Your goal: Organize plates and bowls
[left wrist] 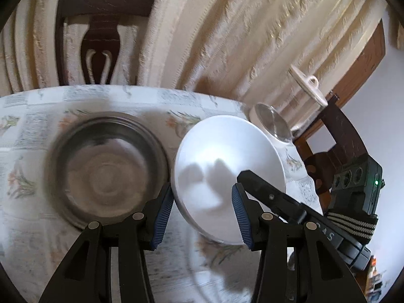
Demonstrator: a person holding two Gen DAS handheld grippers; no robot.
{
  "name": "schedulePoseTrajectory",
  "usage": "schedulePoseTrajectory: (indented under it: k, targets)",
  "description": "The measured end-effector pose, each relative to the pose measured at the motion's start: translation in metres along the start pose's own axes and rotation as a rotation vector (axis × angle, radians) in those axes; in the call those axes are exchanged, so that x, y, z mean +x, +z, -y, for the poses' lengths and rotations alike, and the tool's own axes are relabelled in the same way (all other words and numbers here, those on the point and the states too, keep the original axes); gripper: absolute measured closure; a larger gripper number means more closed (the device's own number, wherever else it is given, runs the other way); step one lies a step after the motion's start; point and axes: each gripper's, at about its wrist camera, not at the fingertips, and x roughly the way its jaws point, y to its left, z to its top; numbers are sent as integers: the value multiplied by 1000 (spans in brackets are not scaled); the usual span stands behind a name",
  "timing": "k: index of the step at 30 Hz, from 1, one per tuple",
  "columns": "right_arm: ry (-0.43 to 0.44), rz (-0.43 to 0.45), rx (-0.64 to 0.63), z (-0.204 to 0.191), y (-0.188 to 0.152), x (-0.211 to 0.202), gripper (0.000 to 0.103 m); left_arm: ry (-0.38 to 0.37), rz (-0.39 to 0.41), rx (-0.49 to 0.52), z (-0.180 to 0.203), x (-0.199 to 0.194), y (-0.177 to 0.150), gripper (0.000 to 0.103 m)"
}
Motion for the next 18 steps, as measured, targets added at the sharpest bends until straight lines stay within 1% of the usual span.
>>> schedulePoseTrajectory:
  k: [5,6,9,15,18]
  targets:
    - [12,-41,-53,-28,1,27,66,45,38,-29,-28,-22,10,55]
    - [4,-50,-85,-33,1,34,66,52,42,-38,-35,-25,12,55]
    - [2,-81,-102,-44,-1,55,66,68,49,-62,-55,-30,14,55]
    - [-26,-130,-116,-48,-6,85,66,82,31,-110,-88,-23,13,55]
    - [-44,-145,-118,-47,-10,93,66,78,15,-120,-96,-17,10,55]
